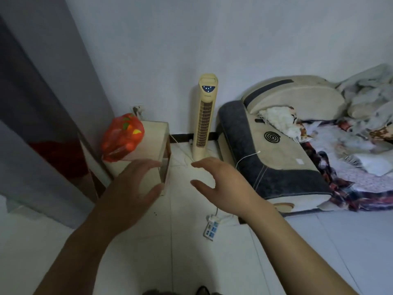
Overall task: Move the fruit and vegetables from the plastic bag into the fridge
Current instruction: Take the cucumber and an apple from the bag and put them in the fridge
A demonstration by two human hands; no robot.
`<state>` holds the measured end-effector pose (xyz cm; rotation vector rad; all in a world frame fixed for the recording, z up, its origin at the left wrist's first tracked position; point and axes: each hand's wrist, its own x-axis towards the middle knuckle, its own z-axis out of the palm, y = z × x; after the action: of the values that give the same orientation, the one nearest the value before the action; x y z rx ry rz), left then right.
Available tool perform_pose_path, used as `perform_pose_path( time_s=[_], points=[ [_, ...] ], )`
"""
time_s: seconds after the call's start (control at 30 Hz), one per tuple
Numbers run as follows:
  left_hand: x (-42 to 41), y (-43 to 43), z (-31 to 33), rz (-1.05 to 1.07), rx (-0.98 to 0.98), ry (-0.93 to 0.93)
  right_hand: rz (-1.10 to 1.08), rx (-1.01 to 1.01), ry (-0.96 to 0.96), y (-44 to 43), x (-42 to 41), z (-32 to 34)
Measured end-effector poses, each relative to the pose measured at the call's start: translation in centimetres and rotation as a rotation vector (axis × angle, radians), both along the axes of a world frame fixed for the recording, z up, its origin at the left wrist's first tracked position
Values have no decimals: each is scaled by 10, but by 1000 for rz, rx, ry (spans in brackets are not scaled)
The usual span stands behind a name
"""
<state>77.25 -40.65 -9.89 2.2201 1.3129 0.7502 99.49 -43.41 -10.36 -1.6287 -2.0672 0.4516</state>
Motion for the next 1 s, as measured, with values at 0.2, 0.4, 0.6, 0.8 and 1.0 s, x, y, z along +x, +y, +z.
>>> perform_pose_path(
  time_s=[0.2, 0.4, 0.6, 0.8, 1.0],
  points=[
    [57, 26, -33, -116, -189, 195, -91, -129, 62, -5, 47, -33],
    [94, 71, -55, -173, -289, 259, -130, -224, 61, 26, 83, -51],
    [111, 159, -68, -164, -343, 248, -109, -276, 60, 112, 96, -67],
    [82, 291, -62, -20, -340, 325, -45, -333, -11, 240, 70, -83],
    [17, 375, -69, 212, -376, 444, 190, -340, -86, 354, 17, -88]
  ],
)
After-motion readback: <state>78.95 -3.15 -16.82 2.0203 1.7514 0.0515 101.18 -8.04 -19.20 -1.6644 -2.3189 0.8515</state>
